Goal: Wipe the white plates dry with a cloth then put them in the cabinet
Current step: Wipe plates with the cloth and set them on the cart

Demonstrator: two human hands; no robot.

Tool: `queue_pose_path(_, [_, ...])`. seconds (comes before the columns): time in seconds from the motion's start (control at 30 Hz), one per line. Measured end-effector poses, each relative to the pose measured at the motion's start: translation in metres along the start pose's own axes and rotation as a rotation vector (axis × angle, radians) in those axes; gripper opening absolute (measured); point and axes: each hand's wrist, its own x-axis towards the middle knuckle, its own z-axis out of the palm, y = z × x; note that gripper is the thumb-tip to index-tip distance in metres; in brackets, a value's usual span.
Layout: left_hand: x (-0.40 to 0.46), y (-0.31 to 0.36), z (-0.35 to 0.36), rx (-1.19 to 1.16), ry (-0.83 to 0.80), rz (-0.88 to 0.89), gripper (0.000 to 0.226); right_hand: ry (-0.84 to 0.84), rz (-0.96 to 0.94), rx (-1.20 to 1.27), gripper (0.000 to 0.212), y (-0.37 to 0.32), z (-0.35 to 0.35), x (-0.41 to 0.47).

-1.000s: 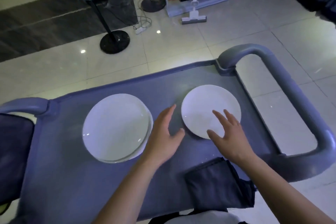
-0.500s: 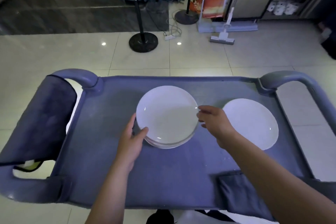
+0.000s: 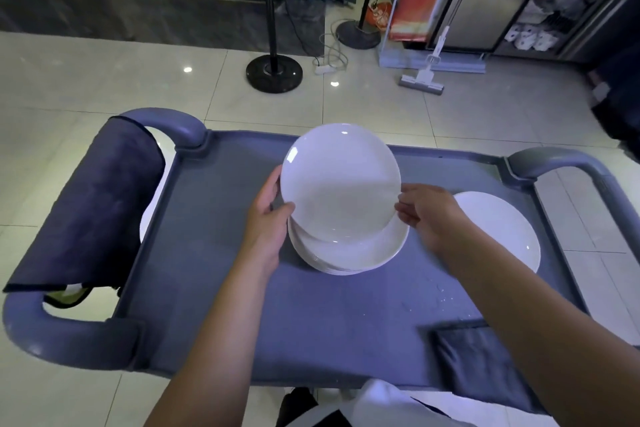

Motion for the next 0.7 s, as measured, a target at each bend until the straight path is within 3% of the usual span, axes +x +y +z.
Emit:
queue_pose_path(0.13, [0.006, 0.016, -0.011, -0.014, -0.008, 0.059, 0.071, -0.040, -0.051, 0.057, 0.023, -0.002, 0.008, -0.009])
queue_pose_path(0.37, [0.000, 0.041, -0.022, -0.193, 0.003, 0.122, 0.054, -0.210, -0.263, 0.087, 0.041, -0.009, 0.003, -0.023])
queue_pose_path(0.7, [-0.029, 0.050, -0.005, -0.049, -0.300, 0.061, 0.066, -0.388, -0.363, 0.100, 0.040, -0.037, -0.034, -0.034])
